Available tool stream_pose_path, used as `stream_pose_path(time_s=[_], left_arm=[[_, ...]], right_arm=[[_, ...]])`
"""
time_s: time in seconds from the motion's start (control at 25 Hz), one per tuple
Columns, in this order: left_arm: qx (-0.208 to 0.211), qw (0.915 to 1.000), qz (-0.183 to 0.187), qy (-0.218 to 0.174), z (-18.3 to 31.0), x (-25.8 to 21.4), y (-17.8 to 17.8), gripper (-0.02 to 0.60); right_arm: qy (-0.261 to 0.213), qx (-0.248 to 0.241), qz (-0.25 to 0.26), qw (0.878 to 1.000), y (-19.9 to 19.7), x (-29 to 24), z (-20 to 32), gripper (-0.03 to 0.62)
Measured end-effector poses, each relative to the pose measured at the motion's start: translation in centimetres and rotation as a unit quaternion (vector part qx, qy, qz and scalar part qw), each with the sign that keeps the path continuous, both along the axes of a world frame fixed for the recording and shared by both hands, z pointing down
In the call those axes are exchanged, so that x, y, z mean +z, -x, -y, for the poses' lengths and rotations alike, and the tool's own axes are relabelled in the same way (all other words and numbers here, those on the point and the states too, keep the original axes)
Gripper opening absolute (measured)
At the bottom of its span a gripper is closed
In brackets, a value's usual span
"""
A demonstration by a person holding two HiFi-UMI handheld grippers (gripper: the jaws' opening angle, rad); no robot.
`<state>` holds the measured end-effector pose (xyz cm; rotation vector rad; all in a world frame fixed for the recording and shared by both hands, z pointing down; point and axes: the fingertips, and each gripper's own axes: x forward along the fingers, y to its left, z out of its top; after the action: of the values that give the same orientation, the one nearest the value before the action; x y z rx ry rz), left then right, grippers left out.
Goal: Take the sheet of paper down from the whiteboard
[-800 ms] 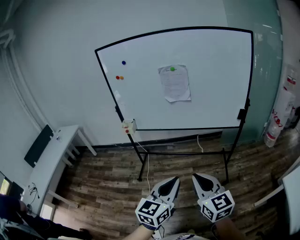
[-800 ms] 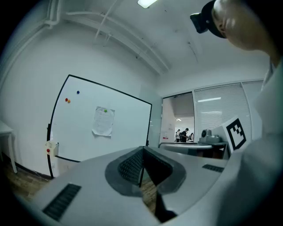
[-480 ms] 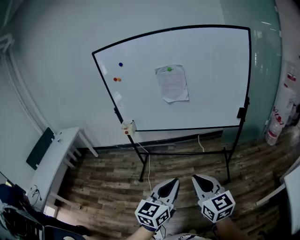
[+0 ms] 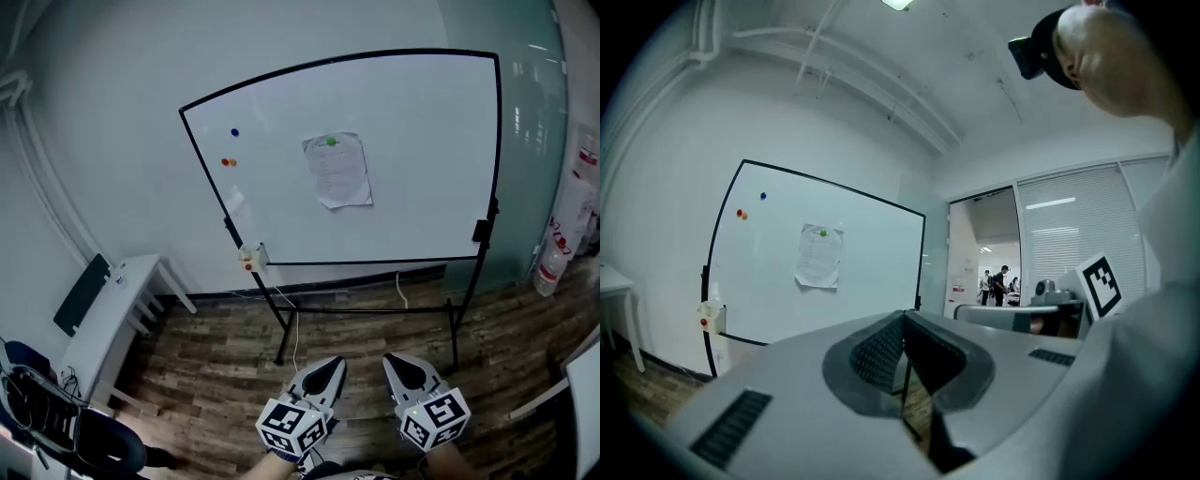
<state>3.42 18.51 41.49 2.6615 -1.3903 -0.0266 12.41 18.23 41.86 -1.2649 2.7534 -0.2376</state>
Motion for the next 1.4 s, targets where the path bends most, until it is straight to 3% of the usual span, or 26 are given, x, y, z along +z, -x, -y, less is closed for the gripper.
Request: stream_pose_path(time_s=[0.2, 0.44, 0.68, 0.96, 1.4], left_arm=[[-0.004, 0.9998, 0.009, -0.015, 2.2, -0.6, -0.2, 0.014], [0.009, 0.9997, -0.005, -0.021, 6.6, -0.8, -0.1, 0.014], [0.019, 0.9993, -0.009, -0.032, 13.3, -0.7, 1.8, 0.014], [0.026, 0.9984, 0.017, -0.048, 22.7, -1.1, 6.4, 0.014], [0.049, 0.9952, 0.024, -0.081, 33.9, -2.7, 9.6, 0.014]], right_arm=[[-0.008, 0.023, 0.003, 1.0, -1.5, -0.8, 1.5, 0.012], [-0.005, 0.038, -0.008, 0.999, -1.5, -0.8, 5.4, 0.012], [-0.013, 0.043, -0.026, 0.999, 1.5, -1.5, 12.1, 0.012], [-0.017, 0.061, -0.033, 0.997, 6.1, -2.5, 21.3, 0.012], [-0.042, 0.092, -0.055, 0.993, 9.2, -4.5, 32.5, 0.012]])
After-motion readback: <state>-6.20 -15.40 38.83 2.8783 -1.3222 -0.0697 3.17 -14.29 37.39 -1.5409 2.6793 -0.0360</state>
